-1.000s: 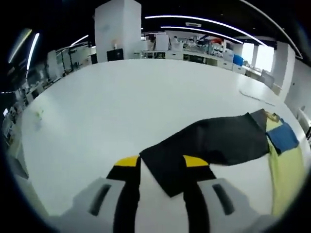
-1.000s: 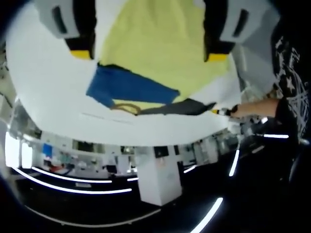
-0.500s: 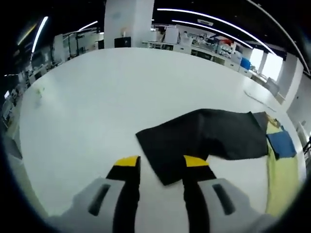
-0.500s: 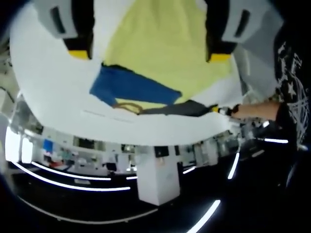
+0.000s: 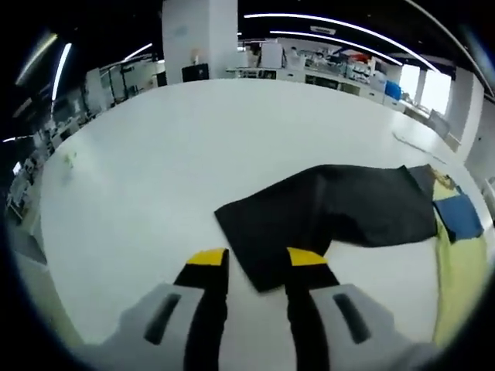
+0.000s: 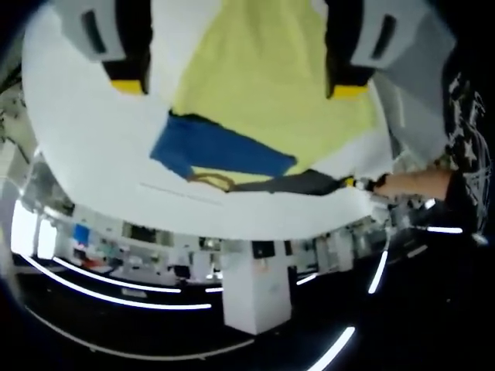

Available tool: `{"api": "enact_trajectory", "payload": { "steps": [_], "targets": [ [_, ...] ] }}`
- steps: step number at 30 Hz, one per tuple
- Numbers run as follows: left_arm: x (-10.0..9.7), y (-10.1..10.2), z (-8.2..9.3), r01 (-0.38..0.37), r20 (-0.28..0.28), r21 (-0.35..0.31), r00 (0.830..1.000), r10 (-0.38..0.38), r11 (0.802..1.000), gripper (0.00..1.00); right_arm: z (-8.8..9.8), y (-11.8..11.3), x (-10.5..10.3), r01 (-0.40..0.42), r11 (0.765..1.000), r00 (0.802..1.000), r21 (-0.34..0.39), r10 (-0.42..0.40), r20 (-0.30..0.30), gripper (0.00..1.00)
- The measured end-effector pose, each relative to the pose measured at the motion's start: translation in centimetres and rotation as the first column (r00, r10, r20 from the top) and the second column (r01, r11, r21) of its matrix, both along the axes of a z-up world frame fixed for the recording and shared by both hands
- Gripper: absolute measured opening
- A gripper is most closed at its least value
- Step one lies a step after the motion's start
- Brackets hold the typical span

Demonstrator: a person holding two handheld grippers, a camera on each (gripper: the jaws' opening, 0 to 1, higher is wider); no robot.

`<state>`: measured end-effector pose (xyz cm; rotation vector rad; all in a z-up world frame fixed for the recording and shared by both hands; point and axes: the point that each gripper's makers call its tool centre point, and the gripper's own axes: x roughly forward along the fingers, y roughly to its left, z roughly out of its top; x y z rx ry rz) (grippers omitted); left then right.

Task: Fold the garment on the visible template until the final outline fits inside the template.

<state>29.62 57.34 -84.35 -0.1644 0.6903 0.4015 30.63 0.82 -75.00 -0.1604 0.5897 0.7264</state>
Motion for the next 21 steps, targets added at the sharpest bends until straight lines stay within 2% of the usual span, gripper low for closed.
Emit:
{"api": "enact_trajectory", "payload": {
  "steps": [5,7,8,9,13,18,21],
  "targets": [
    [-0.17,0.08,0.05,-0.022,-0.009,-0.007,1.000,0.022,1.000,0.20,0.07,-0.15,-0.16,0.005,1.000,1.000,-0.016,-0.005,0.007,0.93],
    [-0.34,-0.02,0.13,-0.034,0.016,-0.028,0.999,0.035,0.999,0.06,0.02,-0.31,-0.16,0.009,1.000,1.000,-0.019,-0.009,0.007,0.92],
    [-0.15,-0.24,0.24,-0.034,0.054,-0.060,0.998,0.037,0.998,0.01,-0.05,-0.42,-0.18,0.012,1.000,1.000,-0.023,-0.012,0.005,0.92],
    [0.07,-0.31,0.26,-0.049,0.077,-0.101,0.995,0.057,0.994,0.01,-0.12,-0.50,-0.21,0.015,1.000,1.000,-0.026,-0.015,0.003,0.91],
    [-0.02,0.15,0.37,-0.042,0.070,-0.084,0.996,0.048,0.996,0.01,-0.32,-0.65,-0.40,0.017,0.999,1.000,-0.035,-0.017,0.001,0.91],
    [0.05,0.27,0.41,-0.052,0.052,-0.111,0.997,0.058,0.992,0.00,-0.16,-0.62,-0.30,0.025,0.999,1.000,-0.021,-0.025,0.003,0.90],
    [0.28,-0.13,0.52,-0.083,0.098,-0.195,0.990,0.104,0.977,0.00,0.08,-0.53,-0.25,0.020,1.000,1.000,-0.012,-0.020,0.010,0.91]
  ]
}}
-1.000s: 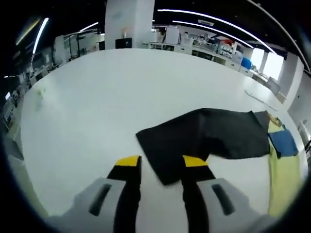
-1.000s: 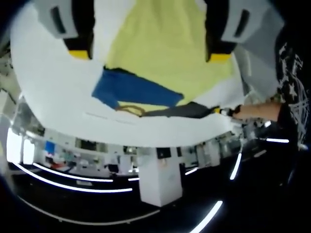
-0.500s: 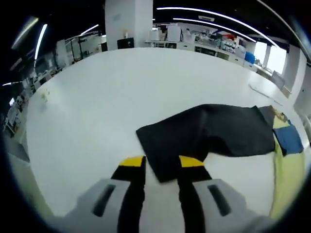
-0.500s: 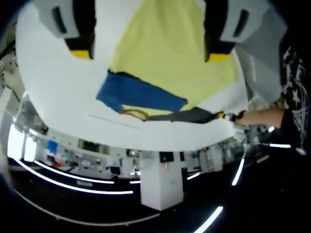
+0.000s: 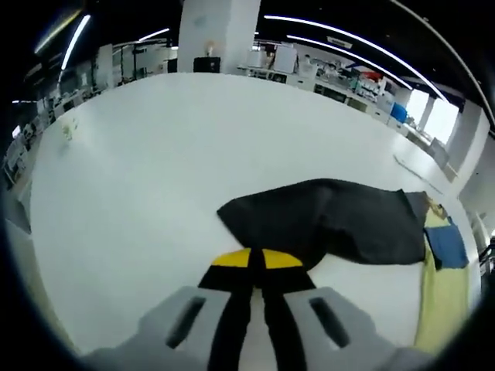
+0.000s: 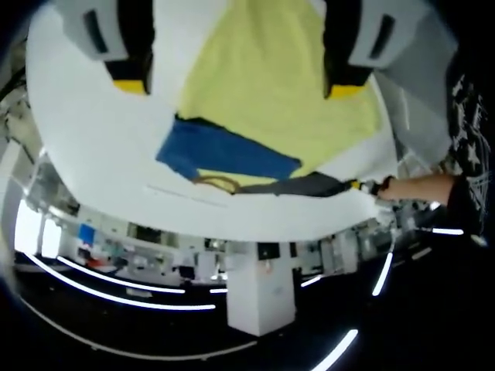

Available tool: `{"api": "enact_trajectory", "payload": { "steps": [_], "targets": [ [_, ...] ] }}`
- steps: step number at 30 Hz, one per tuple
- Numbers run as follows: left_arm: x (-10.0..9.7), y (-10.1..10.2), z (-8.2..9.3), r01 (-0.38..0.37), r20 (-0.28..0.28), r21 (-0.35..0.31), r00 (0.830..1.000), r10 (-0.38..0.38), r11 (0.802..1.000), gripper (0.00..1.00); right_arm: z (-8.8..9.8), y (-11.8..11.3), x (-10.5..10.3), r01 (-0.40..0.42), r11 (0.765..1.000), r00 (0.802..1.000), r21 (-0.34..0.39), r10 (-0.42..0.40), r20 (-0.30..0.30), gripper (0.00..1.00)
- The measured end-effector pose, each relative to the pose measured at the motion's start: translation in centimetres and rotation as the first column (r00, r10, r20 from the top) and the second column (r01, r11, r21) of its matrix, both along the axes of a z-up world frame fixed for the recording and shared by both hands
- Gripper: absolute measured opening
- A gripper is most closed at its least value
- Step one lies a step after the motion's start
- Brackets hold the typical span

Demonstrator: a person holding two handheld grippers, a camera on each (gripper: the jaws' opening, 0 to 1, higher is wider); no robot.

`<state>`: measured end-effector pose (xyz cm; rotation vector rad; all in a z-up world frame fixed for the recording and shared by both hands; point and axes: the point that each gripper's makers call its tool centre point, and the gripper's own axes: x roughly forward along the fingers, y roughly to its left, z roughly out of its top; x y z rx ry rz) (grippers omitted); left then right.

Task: Fold the garment on the visible template until the final outline fits inside the template.

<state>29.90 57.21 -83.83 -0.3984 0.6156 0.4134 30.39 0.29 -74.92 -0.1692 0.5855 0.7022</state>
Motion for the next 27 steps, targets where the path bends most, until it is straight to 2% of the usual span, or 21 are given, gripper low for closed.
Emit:
{"api": "enact_trajectory", "payload": {
  "steps": [2,4,6,10,12,13,15,18,22,25,27],
  "targets": [
    [-0.2,0.3,0.1,0.007,-0.016,0.011,1.000,-0.007,1.000,0.00,0.0,0.0,0.0,-0.004,1.000,1.000,0.000,0.004,0.002,0.92],
    [-0.1,0.8,0.6,0.060,-0.039,0.089,0.998,-0.057,0.994,0.00,0.2,0.0,-0.1,-0.007,1.000,1.000,0.004,0.007,0.004,0.93],
    [0.1,0.9,1.1,0.089,-0.044,0.129,0.995,-0.084,0.988,0.00,0.3,0.1,-0.1,-0.009,1.000,1.000,0.015,0.009,0.004,0.93],
    [0.2,1.1,1.1,0.121,-0.056,0.149,0.992,-0.114,0.981,0.00,0.3,0.1,-0.1,-0.009,1.000,1.000,0.025,0.009,0.005,0.95],
    [0.1,1.6,1.3,0.173,-0.103,0.211,0.983,-0.154,0.962,0.00,0.3,0.0,-0.1,-0.010,1.000,1.000,0.020,0.010,0.006,0.95],
    [0.2,1.9,1.6,0.191,-0.114,0.250,0.979,-0.167,0.949,0.00,0.3,0.0,-0.1,-0.009,1.000,1.000,0.019,0.009,0.005,0.95],
    [0.3,2.2,2.1,0.204,-0.115,0.274,0.977,-0.179,0.940,0.00,0.4,0.0,-0.1,-0.007,1.000,1.000,0.019,0.007,0.006,0.95],
    [1.0,2.2,2.3,0.240,-0.129,0.291,0.969,-0.210,0.926,0.00,0.4,0.0,-0.2,-0.003,1.000,1.000,0.023,0.003,0.005,0.95],
    [1.6,2.7,2.0,0.251,-0.135,0.275,0.966,-0.221,0.928,0.00,0.3,0.1,-0.2,-0.005,1.000,1.000,0.021,0.005,0.003,0.95],
    [0.4,2.7,1.0,0.238,-0.186,0.237,0.963,-0.196,0.942,0.00,0.4,0.1,-0.2,-0.003,1.000,1.000,0.024,0.003,0.001,0.96],
    [0.3,2.9,0.7,0.218,-0.170,0.214,0.968,-0.183,0.952,0.00,0.4,-0.1,-0.3,0.000,1.000,1.000,0.025,0.000,0.003,0.96]
  ]
}}
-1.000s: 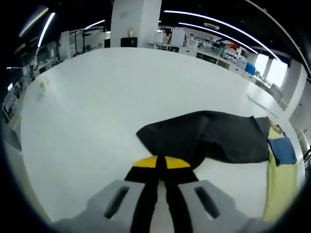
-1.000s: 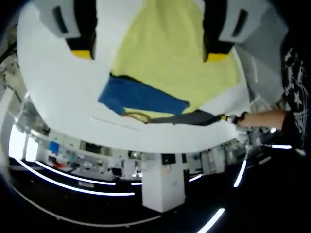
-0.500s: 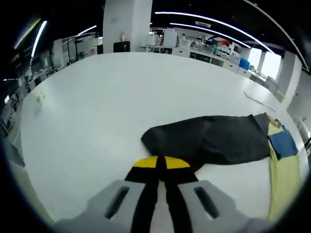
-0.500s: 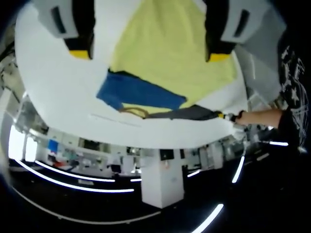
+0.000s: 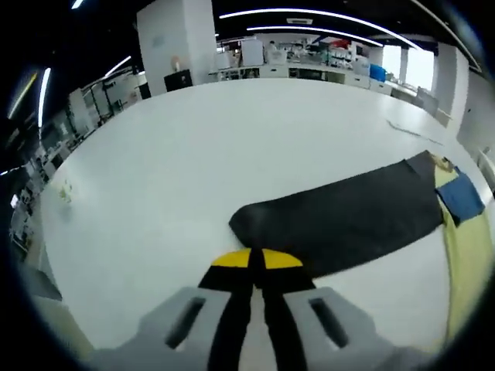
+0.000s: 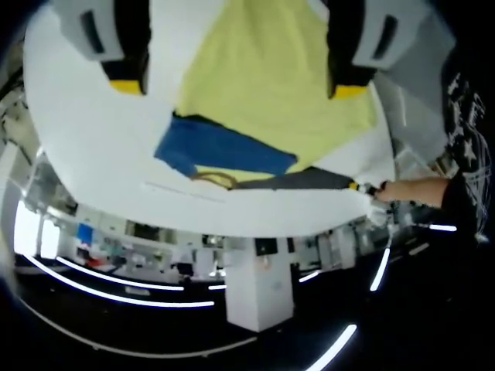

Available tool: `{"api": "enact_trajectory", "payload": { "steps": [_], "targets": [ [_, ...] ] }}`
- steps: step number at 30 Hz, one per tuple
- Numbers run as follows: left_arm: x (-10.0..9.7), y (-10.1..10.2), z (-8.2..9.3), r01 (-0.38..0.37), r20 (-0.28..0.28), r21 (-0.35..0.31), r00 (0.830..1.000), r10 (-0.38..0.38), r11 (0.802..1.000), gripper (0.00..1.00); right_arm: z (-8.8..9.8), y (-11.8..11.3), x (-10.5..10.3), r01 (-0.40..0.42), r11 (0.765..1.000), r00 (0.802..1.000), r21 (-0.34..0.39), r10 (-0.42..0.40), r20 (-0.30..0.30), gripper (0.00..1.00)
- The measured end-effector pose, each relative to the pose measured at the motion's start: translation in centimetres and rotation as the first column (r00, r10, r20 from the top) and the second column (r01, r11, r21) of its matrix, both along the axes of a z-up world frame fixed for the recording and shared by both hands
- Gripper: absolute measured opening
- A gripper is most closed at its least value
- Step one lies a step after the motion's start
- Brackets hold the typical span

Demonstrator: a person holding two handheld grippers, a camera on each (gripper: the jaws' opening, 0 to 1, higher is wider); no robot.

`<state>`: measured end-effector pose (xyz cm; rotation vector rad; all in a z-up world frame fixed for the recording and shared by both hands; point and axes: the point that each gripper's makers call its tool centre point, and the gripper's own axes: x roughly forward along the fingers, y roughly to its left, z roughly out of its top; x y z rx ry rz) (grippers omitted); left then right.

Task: Fold the garment on the visible template until the final outline fits inside the template.

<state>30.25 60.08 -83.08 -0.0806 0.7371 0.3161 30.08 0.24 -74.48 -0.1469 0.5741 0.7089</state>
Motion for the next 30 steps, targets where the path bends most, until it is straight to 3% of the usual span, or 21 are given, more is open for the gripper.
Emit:
{"api": "enact_trajectory", "payload": {
  "steps": [17,20,30],
  "targets": [
    [-0.4,-1.3,1.1,0.000,0.005,-0.016,1.000,0.000,1.000,0.00,0.0,0.5,-0.7,-0.015,1.000,1.000,0.006,0.015,-0.010,0.98],
    [0.1,-2.1,1.5,0.005,0.051,-0.051,0.999,-0.002,0.999,0.00,0.2,0.6,-0.7,-0.019,1.000,1.000,0.009,0.019,-0.005,0.99],
    [1.2,-4.0,3.2,0.054,0.091,-0.049,0.995,-0.049,0.997,0.00,0.6,1.2,-1.0,-0.039,0.999,0.999,0.010,0.039,0.002,0.99]
  ]
}}
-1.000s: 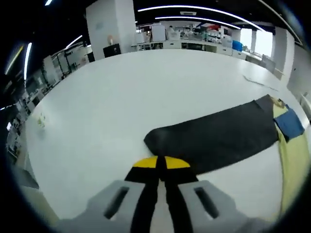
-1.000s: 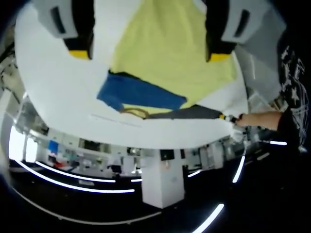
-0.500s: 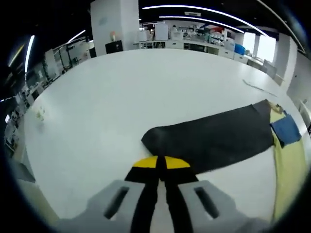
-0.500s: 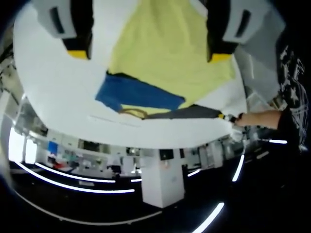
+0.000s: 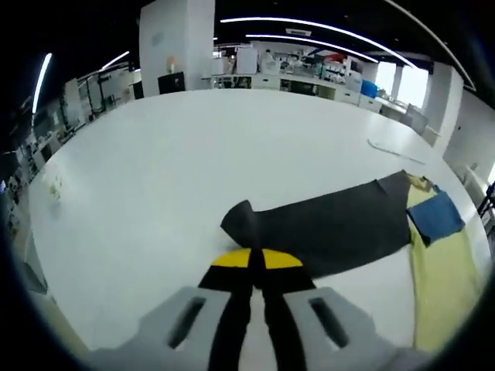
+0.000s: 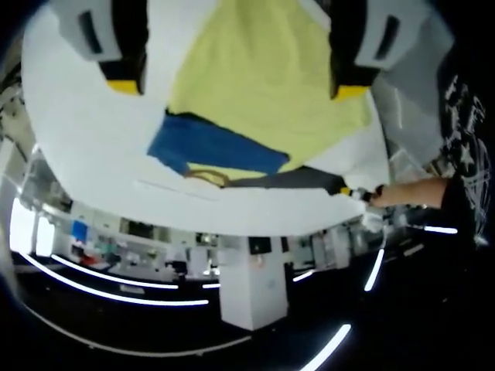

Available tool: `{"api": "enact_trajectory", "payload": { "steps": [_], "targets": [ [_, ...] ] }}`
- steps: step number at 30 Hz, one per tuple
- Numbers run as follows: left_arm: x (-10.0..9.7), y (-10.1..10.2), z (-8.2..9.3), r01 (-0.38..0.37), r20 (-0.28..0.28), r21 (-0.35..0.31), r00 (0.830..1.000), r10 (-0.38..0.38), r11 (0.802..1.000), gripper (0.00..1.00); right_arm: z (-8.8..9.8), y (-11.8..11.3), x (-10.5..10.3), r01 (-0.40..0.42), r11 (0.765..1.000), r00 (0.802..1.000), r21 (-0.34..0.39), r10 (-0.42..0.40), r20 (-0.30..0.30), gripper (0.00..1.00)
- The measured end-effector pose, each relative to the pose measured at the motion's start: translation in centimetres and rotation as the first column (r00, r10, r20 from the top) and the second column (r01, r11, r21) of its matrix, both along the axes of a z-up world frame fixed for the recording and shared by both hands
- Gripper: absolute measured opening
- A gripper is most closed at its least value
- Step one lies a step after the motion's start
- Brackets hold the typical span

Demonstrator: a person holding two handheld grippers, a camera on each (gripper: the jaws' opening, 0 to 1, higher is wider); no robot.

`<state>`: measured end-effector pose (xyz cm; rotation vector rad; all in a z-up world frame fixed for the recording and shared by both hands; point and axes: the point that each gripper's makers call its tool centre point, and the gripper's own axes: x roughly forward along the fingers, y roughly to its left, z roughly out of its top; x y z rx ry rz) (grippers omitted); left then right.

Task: Fold the garment on the visible template until the final outline fits inside the template.

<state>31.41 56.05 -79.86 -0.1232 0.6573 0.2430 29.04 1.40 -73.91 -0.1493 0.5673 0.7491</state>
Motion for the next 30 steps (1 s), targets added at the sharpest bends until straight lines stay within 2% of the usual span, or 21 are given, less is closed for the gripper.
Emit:
{"api": "enact_trajectory", "payload": {
  "steps": [8,10,13,17,19,22,30],
  "targets": [
    [1.0,-2.2,1.4,0.030,0.037,-0.023,0.999,-0.029,0.999,0.00,0.0,0.5,-0.5,-0.014,1.000,1.000,0.008,0.014,0.001,0.99],
    [1.4,-2.6,1.3,0.033,0.047,-0.038,0.998,-0.031,0.999,0.00,-0.1,0.6,-0.6,-0.015,1.000,1.000,0.010,0.015,0.001,0.99],
    [1.8,-3.3,1.8,0.042,0.049,-0.047,0.998,-0.039,0.998,0.00,-0.1,0.7,-0.7,-0.017,1.000,1.000,0.012,0.017,0.003,0.99],
    [2.8,-4.5,2.7,0.051,0.079,-0.080,0.996,-0.045,0.995,0.00,-0.1,1.0,-0.9,-0.024,1.000,1.000,0.018,0.024,0.003,0.99],
    [3.2,-5.7,3.2,0.075,0.086,-0.065,0.994,-0.069,0.995,0.00,-0.2,1.1,-1.0,-0.027,0.999,1.000,0.017,0.027,0.002,0.99],
    [3.6,-7.6,4.0,0.096,0.105,-0.081,0.991,-0.087,0.992,0.00,-0.3,1.0,-1.1,-0.029,0.999,1.000,0.016,0.029,0.001,0.99],
    [5.3,-9.5,4.9,0.143,0.138,-0.117,0.982,-0.126,0.983,0.00,-0.3,0.8,-1.3,-0.020,1.000,1.000,0.021,0.020,0.003,0.99]
  ]
}}
